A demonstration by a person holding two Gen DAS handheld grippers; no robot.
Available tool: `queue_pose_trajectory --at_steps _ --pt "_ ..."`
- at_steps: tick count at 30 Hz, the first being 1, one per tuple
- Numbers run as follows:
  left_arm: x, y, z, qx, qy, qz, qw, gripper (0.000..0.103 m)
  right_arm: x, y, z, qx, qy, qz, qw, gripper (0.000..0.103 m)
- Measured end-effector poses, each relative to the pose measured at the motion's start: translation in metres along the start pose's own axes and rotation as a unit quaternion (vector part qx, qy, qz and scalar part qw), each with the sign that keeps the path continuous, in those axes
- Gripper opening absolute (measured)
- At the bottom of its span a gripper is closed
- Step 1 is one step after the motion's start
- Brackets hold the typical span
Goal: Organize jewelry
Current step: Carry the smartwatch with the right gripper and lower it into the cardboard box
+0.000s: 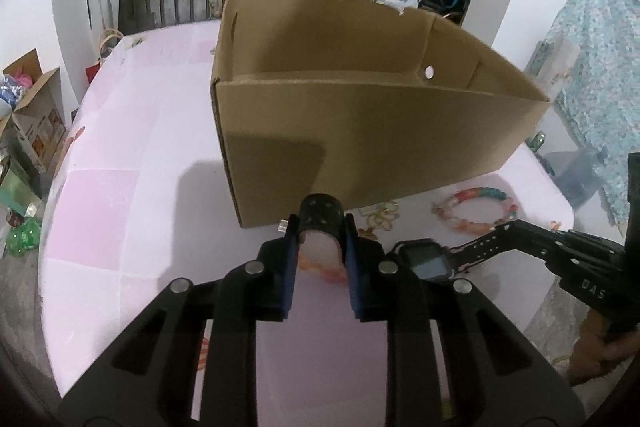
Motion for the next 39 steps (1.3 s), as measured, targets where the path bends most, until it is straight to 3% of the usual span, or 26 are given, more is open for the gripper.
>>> queue_pose_trajectory --at_steps 8,11,15,20,25,28,33,37,39 --pt "-0.016 -0.008 0.034 -0.038 0.015 -0.012 0.9991 0.019 -0.003 -0.006 0.023 -0.032 -0.005 0.003 0.999 0.004" --pt "-0.027 -0.023 0.059 -0.060 0.039 -0.017 0.9973 0.019 0.000 -0.020 0.044 -0.050 -0.022 0.002 0.999 0.004" --pt "-0.046 -0.061 0.105 -0.122 0.054 -0.060 0.9892 0.019 0.010 -0.057 0.085 -0.102 -0.043 0.026 0.994 0.004" --pt "-0.055 -0.119 0.120 -0.148 0.055 -0.088 0.9836 0.019 0.020 -0.130 0.101 -0.138 -0.060 0.069 0.986 0.003" --pt "-0.044 -0.179 0.074 -0.110 0.040 -0.076 0.9903 0.019 0.013 -0.199 0.052 -0.081 -0.073 0.071 0.991 0.003" --pt "-0.024 -0.208 0.020 -0.043 0.029 -0.044 0.9977 0.019 0.001 -0.232 -0.013 0.009 -0.082 0.041 0.996 0.003" --pt "-0.002 -0.222 -0.065 0.044 -0.004 -0.031 0.9986 0.019 -0.012 -0.240 -0.096 0.101 -0.046 0.031 0.993 0.003" --pt "0.008 -0.220 -0.105 0.094 -0.023 -0.044 0.9943 0.020 -0.016 -0.248 -0.131 0.124 -0.003 0.049 0.991 0.003" --pt "0.011 -0.218 -0.112 0.100 -0.045 -0.054 0.9925 0.022 -0.019 -0.247 -0.134 0.134 -0.008 0.045 0.990 0.003"
Point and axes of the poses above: each gripper's, at about its wrist camera, not at the fingertips, and z roughly against the way its jaws point, x to its left, y to its underside, the point moved 7 cm from there along -z, roughly the way its jaws point, and after that the axes turned 3 degrees about x, right-handed, at the moved point
